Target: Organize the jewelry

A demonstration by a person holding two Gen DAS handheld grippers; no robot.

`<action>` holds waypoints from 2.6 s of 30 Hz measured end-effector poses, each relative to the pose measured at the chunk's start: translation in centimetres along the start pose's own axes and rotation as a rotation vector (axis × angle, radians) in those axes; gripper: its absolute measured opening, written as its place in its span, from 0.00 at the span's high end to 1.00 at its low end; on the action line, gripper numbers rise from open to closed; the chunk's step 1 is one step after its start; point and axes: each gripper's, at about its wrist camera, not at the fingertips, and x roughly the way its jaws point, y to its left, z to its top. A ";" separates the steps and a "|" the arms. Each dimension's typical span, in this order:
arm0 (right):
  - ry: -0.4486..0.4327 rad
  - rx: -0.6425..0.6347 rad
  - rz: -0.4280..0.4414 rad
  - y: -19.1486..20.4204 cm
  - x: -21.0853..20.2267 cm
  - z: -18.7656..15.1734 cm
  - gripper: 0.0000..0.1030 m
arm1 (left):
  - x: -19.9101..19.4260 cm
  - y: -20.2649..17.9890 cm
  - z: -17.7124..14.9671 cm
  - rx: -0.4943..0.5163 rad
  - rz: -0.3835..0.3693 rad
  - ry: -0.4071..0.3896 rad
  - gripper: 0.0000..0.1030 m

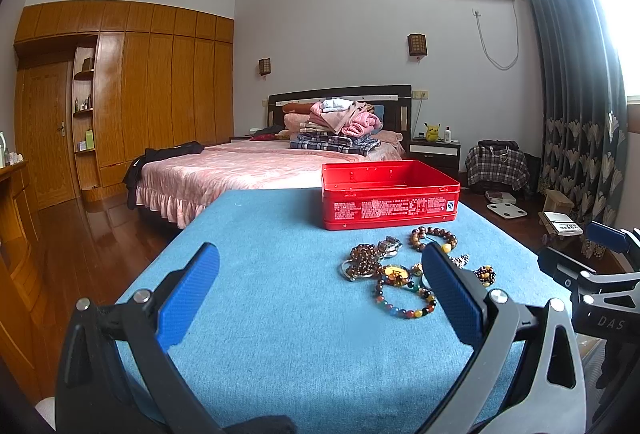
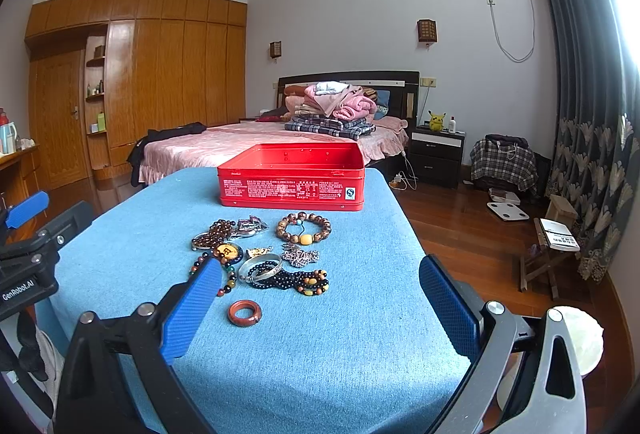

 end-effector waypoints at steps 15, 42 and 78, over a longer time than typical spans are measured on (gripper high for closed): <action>-0.001 0.001 0.000 0.0 0.0 0.0 0.06 | -0.1 0.0 0.0 -0.001 -0.001 -0.002 0.05; -0.001 0.001 0.000 -0.1 0.1 0.0 0.06 | -0.1 0.0 0.0 -0.002 -0.001 -0.002 0.05; 0.135 0.014 0.108 1.3 5.3 -3.2 0.30 | 4.5 0.2 -2.8 -0.024 -0.016 0.120 0.05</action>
